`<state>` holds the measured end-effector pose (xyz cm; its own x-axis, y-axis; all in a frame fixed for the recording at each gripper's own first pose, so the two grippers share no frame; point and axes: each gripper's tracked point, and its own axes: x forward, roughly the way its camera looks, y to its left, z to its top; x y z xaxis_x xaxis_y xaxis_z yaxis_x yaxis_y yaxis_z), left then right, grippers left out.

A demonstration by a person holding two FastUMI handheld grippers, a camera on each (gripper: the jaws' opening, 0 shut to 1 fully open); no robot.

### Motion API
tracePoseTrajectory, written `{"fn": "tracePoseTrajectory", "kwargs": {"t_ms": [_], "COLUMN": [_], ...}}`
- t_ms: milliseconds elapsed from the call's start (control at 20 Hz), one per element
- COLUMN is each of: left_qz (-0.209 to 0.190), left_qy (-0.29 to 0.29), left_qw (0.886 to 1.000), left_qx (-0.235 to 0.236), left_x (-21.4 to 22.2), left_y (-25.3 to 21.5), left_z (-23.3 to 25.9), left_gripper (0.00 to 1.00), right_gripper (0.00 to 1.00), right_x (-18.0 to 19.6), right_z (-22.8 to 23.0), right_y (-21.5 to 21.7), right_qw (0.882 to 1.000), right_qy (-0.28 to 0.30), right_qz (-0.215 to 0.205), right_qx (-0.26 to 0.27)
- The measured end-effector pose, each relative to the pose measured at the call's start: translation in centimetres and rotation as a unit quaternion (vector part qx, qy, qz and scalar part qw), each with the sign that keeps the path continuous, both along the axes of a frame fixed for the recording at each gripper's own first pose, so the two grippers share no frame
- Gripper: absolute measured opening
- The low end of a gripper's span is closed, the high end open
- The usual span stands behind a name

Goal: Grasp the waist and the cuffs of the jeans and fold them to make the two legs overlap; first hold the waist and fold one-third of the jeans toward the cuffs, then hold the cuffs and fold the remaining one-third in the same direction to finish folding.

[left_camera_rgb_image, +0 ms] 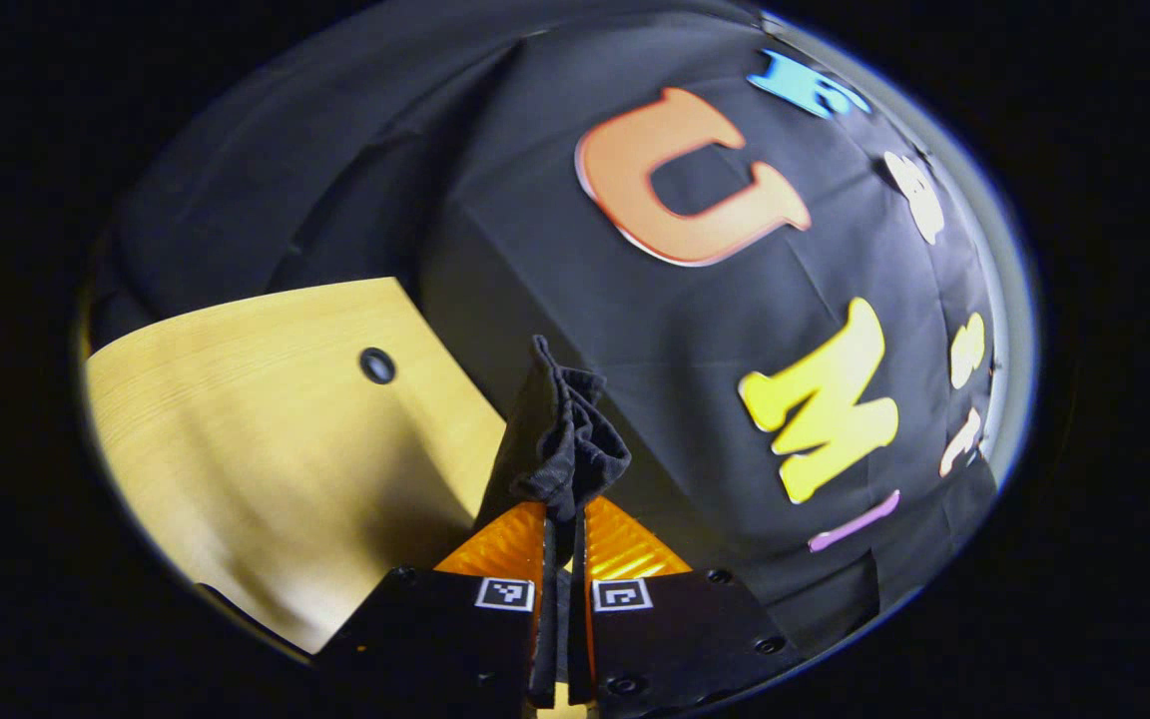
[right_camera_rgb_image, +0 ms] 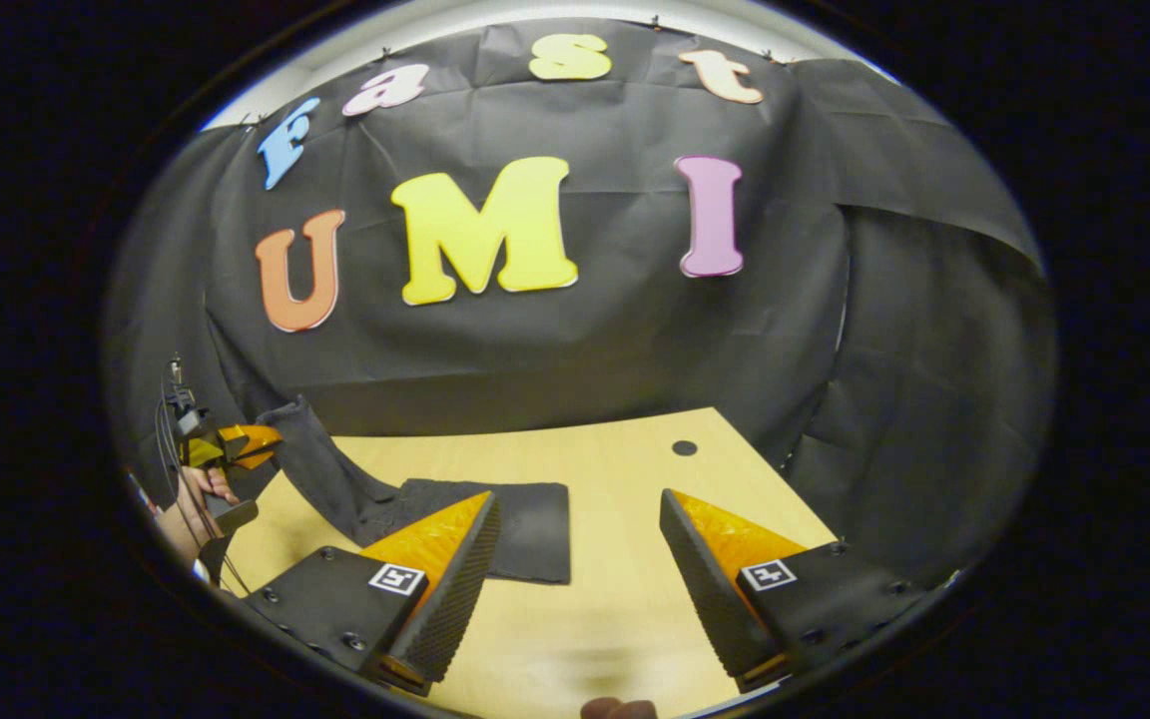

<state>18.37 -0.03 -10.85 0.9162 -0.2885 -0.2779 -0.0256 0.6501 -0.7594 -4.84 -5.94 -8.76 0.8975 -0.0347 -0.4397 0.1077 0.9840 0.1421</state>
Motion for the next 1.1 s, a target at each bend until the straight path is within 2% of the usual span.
{"fn": "tracePoseTrajectory", "kwargs": {"t_ms": [50,100,150,300,400,550,650,800,850,900,950,1000,1050,1100], "left_qz": [-0.019,-0.037,-0.055,-0.106,-0.125,-0.168,-0.186,-0.208,-0.217,-0.219,-0.218,-0.218,-0.213,-0.213], "left_qy": [-0.010,-0.018,-0.025,-0.045,-0.064,-0.059,-0.056,-0.039,-0.024,-0.009,0.000,0.005,0.005,0.003], "left_qw": [1.000,0.999,0.996,0.984,0.971,0.947,0.931,0.909,0.905,0.902,0.900,0.900,0.900,0.901], "left_qx": [0.016,0.036,0.057,0.133,0.194,0.268,0.308,0.359,0.366,0.372,0.377,0.378,0.381,0.379], "left_x": [-0.4,-0.5,-0.8,-1.0,-0.6,-1.9,-2.7,-4.4,-5.1,-5.5,-5.7,-5.7,-5.5,-5.6], "left_y": [-2.4,-5.1,-7.7,-14.1,-18.1,-23.3,-24.2,-24.3,-24.5,-24.5,-24.4,-24.6,-24.6,-24.7], "left_z": [0.8,1.1,1.2,-0.4,-2.9,-8.1,-12.0,-17.1,-18.6,-19.8,-20.5,-21.2,-21.3,-21.0], "left_gripper": [0.07,0.07,0.07,0.08,0.07,0.07,0.07,0.10,0.11,0.15,0.18,0.25,0.17,0.38], "right_gripper": [0.98,0.96,1.00,0.98,0.98,0.98,0.98,0.99,0.94,0.94,1.00,0.99,0.97,0.96], "right_x": [-0.7,-1.6,-2.4,-4.9,-6.6,-9.4,-10.4,-10.6,-10.5,-10.2,-10.0,-9.7,-9.4,-9.1], "right_z": [0.3,0.5,0.6,0.3,-0.6,-1.3,-1.7,-2.0,-2.1,-2.3,-2.4,-2.5,-2.5,-2.5], "right_y": [-1.4,-2.9,-4.5,-8.8,-11.4,-15.6,-17.2,-17.9,-17.8,-17.7,-17.7,-17.6,-17.4,-17.3], "right_qw": [1.000,1.000,0.999,0.996,0.993,0.987,0.984,0.983,0.984,0.985,0.985,0.986,0.987,0.988], "right_qy": [-0.003,-0.007,-0.009,-0.008,0.008,0.028,0.039,0.050,0.051,0.053,0.054,0.056,0.056,0.056], "right_qz": [-0.012,-0.026,-0.041,-0.089,-0.115,-0.155,-0.171,-0.172,-0.167,-0.162,-0.158,-0.153,-0.148,-0.143], "right_qx": [-0.001,-0.003,-0.005,-0.004,-0.005,-0.020,-0.024,-0.030,-0.031,-0.033,-0.034,-0.034,-0.034,-0.033]}}
